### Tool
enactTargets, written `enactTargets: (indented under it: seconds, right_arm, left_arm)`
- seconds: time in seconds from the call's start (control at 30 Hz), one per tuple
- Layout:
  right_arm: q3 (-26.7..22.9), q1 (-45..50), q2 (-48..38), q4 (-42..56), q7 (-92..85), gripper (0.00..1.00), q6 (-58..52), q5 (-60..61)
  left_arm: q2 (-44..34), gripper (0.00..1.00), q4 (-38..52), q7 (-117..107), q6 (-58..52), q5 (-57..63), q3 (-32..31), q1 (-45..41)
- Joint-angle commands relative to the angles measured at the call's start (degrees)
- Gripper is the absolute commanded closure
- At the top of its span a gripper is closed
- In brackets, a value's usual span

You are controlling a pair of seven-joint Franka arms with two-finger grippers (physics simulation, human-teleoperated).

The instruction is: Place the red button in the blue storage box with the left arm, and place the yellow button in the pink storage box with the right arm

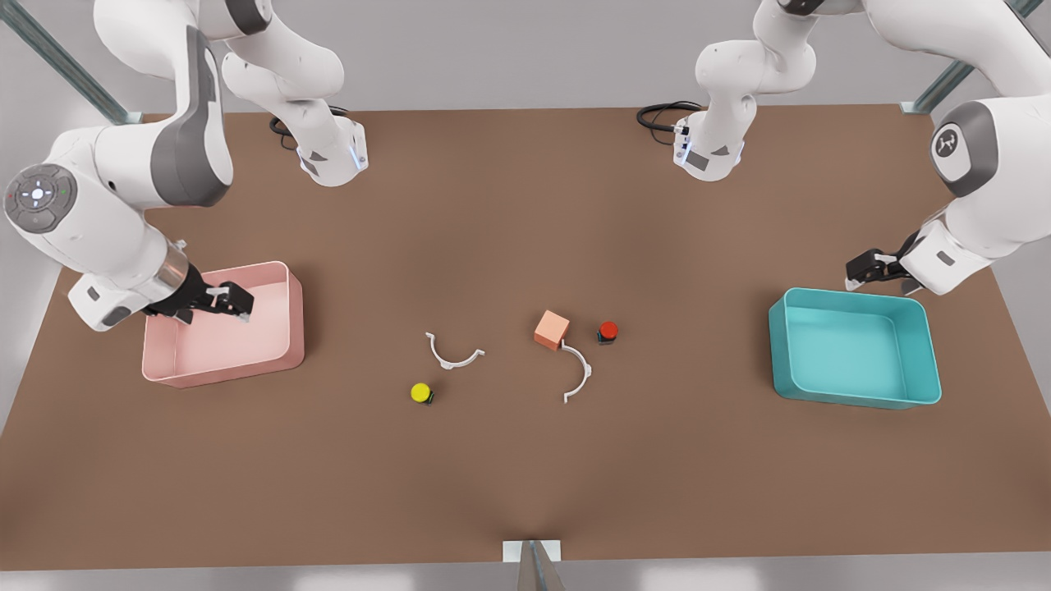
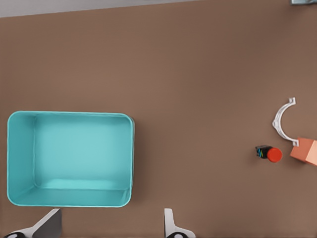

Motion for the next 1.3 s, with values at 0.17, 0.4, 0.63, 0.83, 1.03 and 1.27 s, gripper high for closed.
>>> enactTargets:
  seconds: [0.17, 0.4, 0.63, 0.83, 1.03, 1.27]
  right_arm:
    - [0.71, 0.02, -2.03, -0.05, 0.31, 0.00, -3.95, 0.16]
    - [0.89, 4.85, 8.60, 0.30, 2.15, 0.00, 8.62, 0.25]
    - [1.68, 12.94, 21.44, 0.21, 15.16, 0.00, 22.24, -0.19]
    - [1.50, 16.55, 30.66, 9.87, 20.52, 0.00, 22.33, -0.37]
    - [-0.17, 19.97, 38.14, 13.66, 24.74, 0.00, 23.83, -0.28]
    - [-0.26, 19.45, 38.58, 11.29, 29.74, 0.00, 23.47, -0.02]
  left_arm:
    - [0.38, 0.00, -0.24, -2.46, -0.56, -0.25, -0.34, -5.08]
    - [6.09, 0.00, -3.83, -35.51, 8.30, -0.25, -0.34, -23.19]
    - [4.51, 0.00, -25.55, -51.35, 38.28, -3.24, -0.34, -29.61]
    - [11.27, 0.00, -29.69, -61.81, 52.52, -3.24, -0.34, -37.08]
    - [17.78, 0.00, -27.93, -66.47, 56.13, -3.15, -0.34, -40.16]
    - [20.24, 0.00, -28.54, -67.70, 55.87, -3.06, 0.10, -39.90]
